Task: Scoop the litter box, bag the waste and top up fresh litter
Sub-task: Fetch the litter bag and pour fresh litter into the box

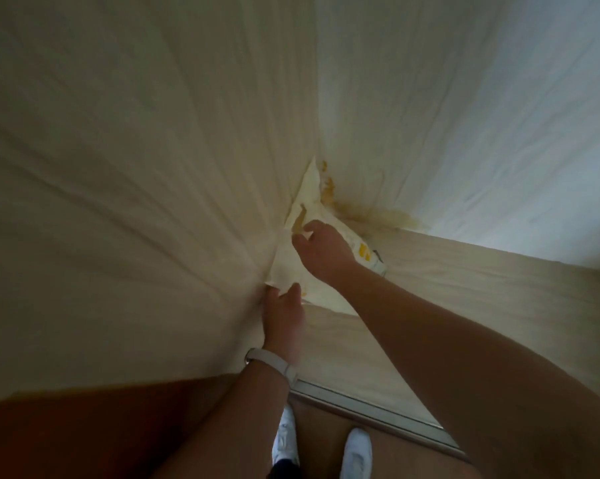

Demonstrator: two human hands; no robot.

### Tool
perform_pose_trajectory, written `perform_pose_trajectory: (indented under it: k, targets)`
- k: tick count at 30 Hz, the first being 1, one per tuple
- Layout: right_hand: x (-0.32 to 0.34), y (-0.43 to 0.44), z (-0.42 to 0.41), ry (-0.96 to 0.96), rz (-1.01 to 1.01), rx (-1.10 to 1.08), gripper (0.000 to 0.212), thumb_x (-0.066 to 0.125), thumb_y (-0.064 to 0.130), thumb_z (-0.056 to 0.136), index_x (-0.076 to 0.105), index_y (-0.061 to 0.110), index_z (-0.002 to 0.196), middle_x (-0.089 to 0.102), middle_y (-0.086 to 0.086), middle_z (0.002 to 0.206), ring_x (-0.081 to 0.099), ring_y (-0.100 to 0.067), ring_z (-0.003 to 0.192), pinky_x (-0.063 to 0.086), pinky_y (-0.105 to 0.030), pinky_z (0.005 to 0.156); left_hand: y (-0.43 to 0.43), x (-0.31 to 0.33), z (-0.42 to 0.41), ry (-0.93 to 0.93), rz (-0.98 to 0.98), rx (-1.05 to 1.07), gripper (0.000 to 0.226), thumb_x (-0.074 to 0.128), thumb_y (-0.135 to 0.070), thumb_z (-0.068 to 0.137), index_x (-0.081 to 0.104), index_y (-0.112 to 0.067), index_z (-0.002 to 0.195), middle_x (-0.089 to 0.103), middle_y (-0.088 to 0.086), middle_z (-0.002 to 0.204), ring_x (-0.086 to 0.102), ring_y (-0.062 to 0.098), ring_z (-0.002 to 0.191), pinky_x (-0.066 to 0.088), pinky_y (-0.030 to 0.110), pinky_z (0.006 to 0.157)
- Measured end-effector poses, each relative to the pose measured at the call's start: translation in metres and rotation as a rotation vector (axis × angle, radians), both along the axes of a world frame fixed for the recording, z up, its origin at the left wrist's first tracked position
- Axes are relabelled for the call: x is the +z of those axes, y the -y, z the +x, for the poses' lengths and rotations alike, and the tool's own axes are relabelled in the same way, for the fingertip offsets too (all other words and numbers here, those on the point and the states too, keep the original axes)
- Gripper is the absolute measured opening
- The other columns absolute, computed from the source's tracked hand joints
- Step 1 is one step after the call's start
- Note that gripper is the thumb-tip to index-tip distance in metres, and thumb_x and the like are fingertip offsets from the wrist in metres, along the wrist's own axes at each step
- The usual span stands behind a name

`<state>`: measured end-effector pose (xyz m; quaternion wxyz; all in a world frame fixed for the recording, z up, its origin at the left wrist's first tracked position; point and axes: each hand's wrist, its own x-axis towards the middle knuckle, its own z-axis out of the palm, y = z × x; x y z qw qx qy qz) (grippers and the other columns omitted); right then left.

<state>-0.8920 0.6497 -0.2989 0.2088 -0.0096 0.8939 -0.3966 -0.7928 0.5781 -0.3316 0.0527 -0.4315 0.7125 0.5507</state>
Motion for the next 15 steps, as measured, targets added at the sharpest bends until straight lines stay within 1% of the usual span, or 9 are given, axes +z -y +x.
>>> perform_pose_trajectory:
  k: [3, 4, 6, 7, 8, 10, 12, 14, 15]
  targets:
    - [-0.002, 0.013, -0.012, 0.078, -0.110, -0.064, 0.050, 0.050, 0.049, 0.092, 0.055, 0.017, 0.130, 0.062, -0.002, 0.120, 0.058, -0.022, 0.110, 0.046, -0.039, 0.097, -0.002, -0.001, -0.003, -0.006, -0.074, -0.001, 0.030, 0.048, -0.024, 0.098, 0.058, 0.004, 0.104, 0.063, 0.024, 0.103, 0.060, 0.039, 0.099, 0.047, 0.038, 0.079]
    - [-0.002, 0.015, -0.015, 0.103, -0.148, -0.083, 0.046, 0.051, 0.047, 0.092, 0.059, 0.014, 0.124, 0.063, -0.001, 0.112, 0.058, -0.020, 0.104, 0.047, -0.040, 0.096, -0.003, -0.001, -0.003, -0.014, -0.105, -0.029, 0.029, 0.048, -0.024, 0.098, 0.058, 0.003, 0.101, 0.063, 0.022, 0.099, 0.060, 0.037, 0.097, 0.046, 0.036, 0.077]
    - [0.000, 0.016, -0.020, 0.143, -0.209, -0.095, 0.037, 0.052, 0.042, 0.092, 0.065, 0.009, 0.097, 0.060, -0.001, 0.086, 0.056, -0.018, 0.080, 0.050, -0.041, 0.082, -0.002, -0.003, 0.000, -0.065, -0.196, -0.133, 0.025, 0.048, -0.024, 0.099, 0.058, -0.002, 0.093, 0.063, 0.009, 0.085, 0.061, 0.031, 0.089, 0.041, 0.029, 0.070]
    - [0.002, 0.014, -0.021, 0.161, -0.229, -0.096, 0.035, 0.052, 0.041, 0.091, 0.061, 0.009, 0.081, 0.057, -0.002, 0.076, 0.054, -0.018, 0.071, 0.049, -0.039, 0.074, -0.004, -0.002, 0.003, -0.090, -0.243, -0.194, 0.021, 0.049, -0.023, 0.099, 0.056, -0.006, 0.089, 0.060, 0.001, 0.078, 0.060, 0.025, 0.083, 0.037, 0.025, 0.068]
    - [0.004, 0.012, -0.020, 0.183, -0.236, -0.096, 0.034, 0.053, 0.040, 0.091, 0.057, 0.012, 0.073, 0.055, -0.002, 0.070, 0.053, -0.018, 0.066, 0.048, -0.038, 0.070, -0.006, 0.000, 0.006, -0.103, -0.273, -0.255, 0.017, 0.050, -0.023, 0.099, 0.054, -0.012, 0.087, 0.057, -0.005, 0.076, 0.057, 0.018, 0.079, 0.033, 0.020, 0.065]
    - [0.008, 0.004, -0.015, 0.246, -0.236, -0.093, 0.031, 0.057, 0.037, 0.090, 0.056, 0.012, 0.072, 0.055, -0.001, 0.068, 0.053, -0.017, 0.064, 0.046, -0.033, 0.066, -0.013, 0.002, 0.013, -0.146, -0.295, -0.346, 0.010, 0.052, -0.022, 0.099, 0.054, -0.019, 0.089, 0.059, -0.006, 0.081, 0.054, 0.010, 0.076, 0.032, 0.012, 0.060]
    - [0.013, -0.007, -0.007, 0.316, -0.247, -0.087, 0.021, 0.060, 0.028, 0.089, 0.059, 0.010, 0.078, 0.054, -0.001, 0.070, 0.051, -0.016, 0.063, 0.043, -0.029, 0.062, -0.021, 0.002, 0.020, -0.165, -0.259, -0.372, 0.009, 0.054, -0.020, 0.097, 0.059, -0.018, 0.090, 0.063, -0.001, 0.084, 0.056, 0.009, 0.075, 0.035, 0.006, 0.060]
    - [0.019, -0.020, 0.001, 0.375, -0.274, -0.100, 0.010, 0.061, 0.019, 0.085, 0.062, 0.010, 0.081, 0.054, -0.003, 0.074, 0.049, -0.017, 0.066, 0.041, -0.027, 0.061, -0.031, 0.005, 0.027, -0.165, -0.220, -0.380, 0.011, 0.056, -0.021, 0.096, 0.063, -0.013, 0.095, 0.066, 0.002, 0.089, 0.061, 0.015, 0.081, 0.035, 0.006, 0.062]
    - [0.021, -0.027, 0.006, 0.394, -0.283, -0.105, 0.009, 0.060, 0.018, 0.085, 0.061, 0.011, 0.079, 0.054, -0.003, 0.075, 0.049, -0.017, 0.067, 0.041, -0.026, 0.060, -0.036, 0.006, 0.032, -0.170, -0.213, -0.391, 0.012, 0.057, -0.021, 0.095, 0.063, -0.012, 0.098, 0.067, 0.000, 0.092, 0.061, 0.015, 0.085, 0.035, 0.008, 0.065]
